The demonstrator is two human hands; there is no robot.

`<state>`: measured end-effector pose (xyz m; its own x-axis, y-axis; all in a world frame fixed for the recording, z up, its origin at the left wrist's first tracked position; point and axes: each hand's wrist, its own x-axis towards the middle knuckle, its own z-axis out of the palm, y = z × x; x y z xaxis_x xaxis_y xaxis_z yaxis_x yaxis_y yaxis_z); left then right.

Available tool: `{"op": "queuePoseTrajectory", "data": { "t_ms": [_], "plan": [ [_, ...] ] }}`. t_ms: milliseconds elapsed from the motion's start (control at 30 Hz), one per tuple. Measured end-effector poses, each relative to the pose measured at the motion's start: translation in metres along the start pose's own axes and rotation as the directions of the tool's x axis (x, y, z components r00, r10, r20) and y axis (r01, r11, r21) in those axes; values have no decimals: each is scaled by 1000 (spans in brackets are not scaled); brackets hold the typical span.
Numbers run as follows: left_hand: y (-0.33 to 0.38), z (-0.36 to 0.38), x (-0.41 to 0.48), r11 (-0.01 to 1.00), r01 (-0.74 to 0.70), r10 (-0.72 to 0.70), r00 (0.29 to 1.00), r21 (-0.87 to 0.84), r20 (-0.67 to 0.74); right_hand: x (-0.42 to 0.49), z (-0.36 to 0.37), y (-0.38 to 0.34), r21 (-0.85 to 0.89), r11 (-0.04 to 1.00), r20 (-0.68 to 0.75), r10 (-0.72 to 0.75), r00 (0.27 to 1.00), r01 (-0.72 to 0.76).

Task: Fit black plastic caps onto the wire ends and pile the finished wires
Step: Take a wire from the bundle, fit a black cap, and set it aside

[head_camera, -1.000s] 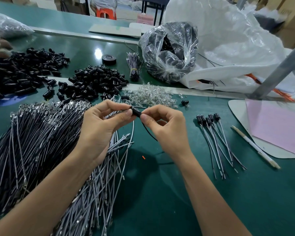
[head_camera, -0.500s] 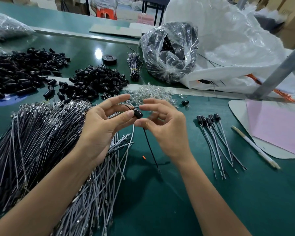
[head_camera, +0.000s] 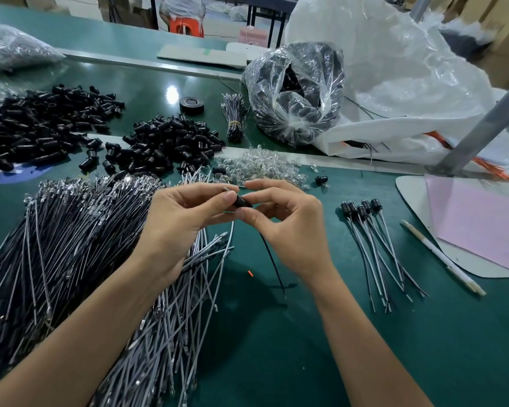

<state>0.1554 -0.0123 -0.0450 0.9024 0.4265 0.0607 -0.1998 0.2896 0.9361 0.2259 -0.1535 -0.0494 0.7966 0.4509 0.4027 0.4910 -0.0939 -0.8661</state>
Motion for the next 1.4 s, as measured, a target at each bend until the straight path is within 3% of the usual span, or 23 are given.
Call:
{"op": "queuePoseTrajectory", "data": {
  "t_ms": [100, 333, 400, 467, 533, 600, 700, 767, 833, 967, 1033, 1400],
  "plan": [
    [4, 0, 0, 997, -62, 65, 995, 36, -80, -1, 1, -1, -7, 1000, -7, 10, 1000, -10],
    [25, -21, 6, 976, -192, 134, 904, -104, -406, 5, -12, 7, -52, 998, -65, 25, 998, -29],
    [23, -18, 5, 975, -201, 147, 897, -90, -416, 6, -13, 8, 16, 997, -62, 81, 995, -80],
    [21, -17, 5, 978, -188, 140, 913, -91, -382, 8, -16, 8, 223, 965, -76, 158, 985, -138],
    [21, -18, 5, 986, -135, 103, 957, -101, -272, 10, -20, 6, 524, 841, -60, 192, 979, -133],
    [21, -17, 4, 993, -52, 44, 996, -103, -80, 13, -26, 2, 781, 613, -22, 216, 976, -118],
    [20, -14, 2, 997, 28, -17, 987, -67, 159, 13, -36, -3, 930, 350, 11, 288, 957, -116],
    [19, -12, 0, 999, 38, -36, 981, -6, 189, 11, -40, -3, 958, 257, 42, 317, 948, -128],
    [18, -8, 0, 997, 27, -39, 986, 76, 163, 10, -39, -4, 930, 316, 92, 289, 953, -186],
    [14, 1, -3, 992, 54, -74, 981, 115, 178, 6, -21, -3, 672, 647, 284, 224, 932, -361],
    [11, 2, -4, 987, 50, -81, 977, 155, 198, 1, -10, -2, 526, 760, 345, 219, 913, -381],
    [5, 4, -2, 979, -154, 155, 988, 132, 2, -4, 4, -9, 262, 925, 224, 221, 949, -277]
  ]
}}
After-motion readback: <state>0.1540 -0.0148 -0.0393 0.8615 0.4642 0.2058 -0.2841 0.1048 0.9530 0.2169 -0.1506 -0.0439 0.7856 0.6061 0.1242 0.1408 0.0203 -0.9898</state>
